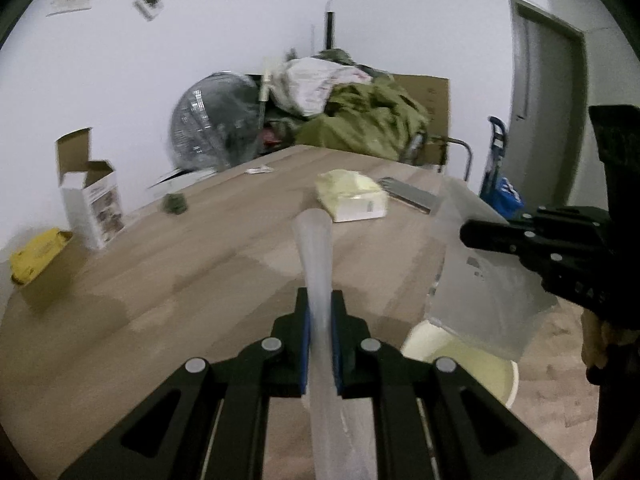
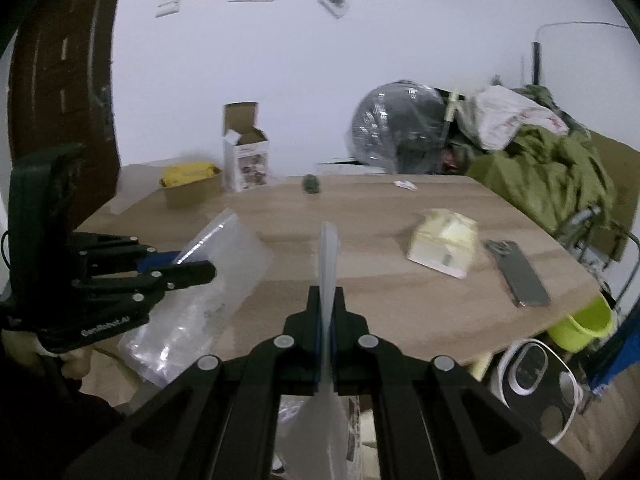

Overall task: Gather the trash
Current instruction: 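Carry the socks bag and plastic sleeve over the cream bucket with both tools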

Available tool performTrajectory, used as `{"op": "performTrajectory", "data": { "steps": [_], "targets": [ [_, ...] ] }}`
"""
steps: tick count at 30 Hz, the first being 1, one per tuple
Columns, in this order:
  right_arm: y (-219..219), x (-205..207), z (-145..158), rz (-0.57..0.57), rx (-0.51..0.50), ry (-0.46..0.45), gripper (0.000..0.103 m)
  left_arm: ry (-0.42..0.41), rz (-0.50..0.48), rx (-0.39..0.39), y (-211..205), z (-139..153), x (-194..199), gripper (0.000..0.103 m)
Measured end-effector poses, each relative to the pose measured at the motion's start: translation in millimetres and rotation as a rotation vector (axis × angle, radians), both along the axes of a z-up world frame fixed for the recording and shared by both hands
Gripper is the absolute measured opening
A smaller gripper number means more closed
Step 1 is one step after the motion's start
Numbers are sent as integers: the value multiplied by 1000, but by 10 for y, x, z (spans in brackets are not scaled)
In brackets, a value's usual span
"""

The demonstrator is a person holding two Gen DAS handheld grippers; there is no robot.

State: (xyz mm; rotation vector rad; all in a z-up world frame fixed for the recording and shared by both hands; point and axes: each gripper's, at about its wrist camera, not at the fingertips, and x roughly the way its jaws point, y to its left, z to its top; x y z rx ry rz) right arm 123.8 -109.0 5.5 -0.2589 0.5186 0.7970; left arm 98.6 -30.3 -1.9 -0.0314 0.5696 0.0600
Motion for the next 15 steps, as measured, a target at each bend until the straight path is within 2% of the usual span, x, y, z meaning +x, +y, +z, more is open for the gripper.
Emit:
{"op": "performTrajectory", "data": {
  "steps": [8, 15],
  "targets": [
    [-638, -6, -119, -148, 12, 20, 4, 20, -131, 0, -381, -74, 147, 8],
    [-1030, 123, -608, -262, -3, 134, 4, 76, -270, 11, -769, -226, 337, 8]
  ]
}}
